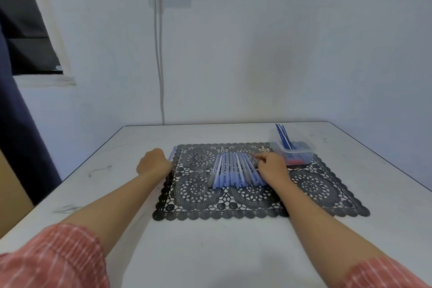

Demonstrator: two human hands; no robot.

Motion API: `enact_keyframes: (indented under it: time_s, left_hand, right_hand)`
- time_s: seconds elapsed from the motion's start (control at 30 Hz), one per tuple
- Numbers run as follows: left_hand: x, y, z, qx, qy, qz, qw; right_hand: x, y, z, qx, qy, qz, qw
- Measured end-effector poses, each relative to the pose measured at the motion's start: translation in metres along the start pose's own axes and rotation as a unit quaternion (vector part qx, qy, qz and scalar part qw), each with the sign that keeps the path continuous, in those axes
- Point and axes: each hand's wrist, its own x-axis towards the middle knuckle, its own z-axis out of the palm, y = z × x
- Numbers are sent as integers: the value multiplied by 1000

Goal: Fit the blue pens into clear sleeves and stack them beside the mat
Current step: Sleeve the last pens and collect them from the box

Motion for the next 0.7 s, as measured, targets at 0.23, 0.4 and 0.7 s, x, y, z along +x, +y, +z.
enact_keyframes:
  time_s: [0.23,0.4,0.7]
  left_hand:
    - [-2,6,1,2,-5,33,999]
    - [-10,21,1,-46,-22,73,996]
    - [-42,32,24,-92,-116,81,986]
  right_hand:
    - [-2,9,1,-165,-80,-62,981]
    - [2,13,-1,-216,-117,-68,967]
    - [-1,14,-2,-207,-114,-80,969]
